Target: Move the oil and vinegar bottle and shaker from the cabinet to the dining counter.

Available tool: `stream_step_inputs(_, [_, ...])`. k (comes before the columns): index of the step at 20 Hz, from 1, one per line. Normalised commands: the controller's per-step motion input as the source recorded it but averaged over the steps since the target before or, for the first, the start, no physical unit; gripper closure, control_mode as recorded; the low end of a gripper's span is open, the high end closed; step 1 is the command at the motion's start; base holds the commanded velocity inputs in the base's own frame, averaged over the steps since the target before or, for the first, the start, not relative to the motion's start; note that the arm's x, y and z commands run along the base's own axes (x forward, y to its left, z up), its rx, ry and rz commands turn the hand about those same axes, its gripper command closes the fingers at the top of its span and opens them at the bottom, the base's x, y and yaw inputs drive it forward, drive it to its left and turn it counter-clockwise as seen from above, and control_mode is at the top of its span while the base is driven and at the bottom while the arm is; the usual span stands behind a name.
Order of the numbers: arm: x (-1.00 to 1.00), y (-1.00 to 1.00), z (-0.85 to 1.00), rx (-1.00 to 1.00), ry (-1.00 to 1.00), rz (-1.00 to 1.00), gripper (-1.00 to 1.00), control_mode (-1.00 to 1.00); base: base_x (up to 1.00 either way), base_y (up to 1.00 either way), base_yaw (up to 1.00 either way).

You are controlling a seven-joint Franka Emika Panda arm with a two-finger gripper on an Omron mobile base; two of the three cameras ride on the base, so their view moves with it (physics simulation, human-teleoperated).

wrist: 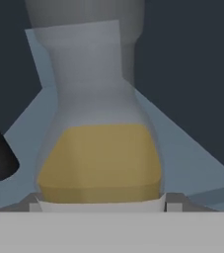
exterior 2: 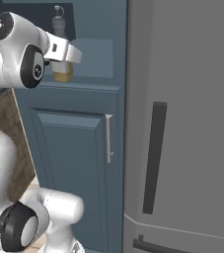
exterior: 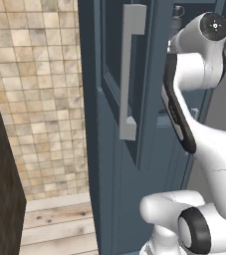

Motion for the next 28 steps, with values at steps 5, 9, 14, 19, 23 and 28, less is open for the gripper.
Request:
stream_step_inputs(5, [-0.72,-0.03,0.0,0.0,0.0,0.0,1.0,-1.0,0.0,0.0,0.0])
stream_step_inputs(9, [-0.73,-0.14,0.0,0.0,-0.04,0.04,1.0,-1.0,0.0,0.0,0.0])
stream_step_inputs(14, [-0.61,-0.17,0.0,0.0,0.0,0.08,1.0,-1.0,0.0,0.0,0.0])
stream_step_inputs(19, [-0.57,-0.16,0.0,0.0,0.0,0.06,1.0,-1.0,0.0,0.0,0.0])
stream_step_inputs(23, [-0.58,-0.19,0.0,0.0,0.0,0.07,1.0,-1.0,0.0,0.0,0.0])
stream_step_inputs(28, [-0.64,-0.14,-0.01,0.0,0.0,0.05,1.0,-1.0,0.0,0.0,0.0])
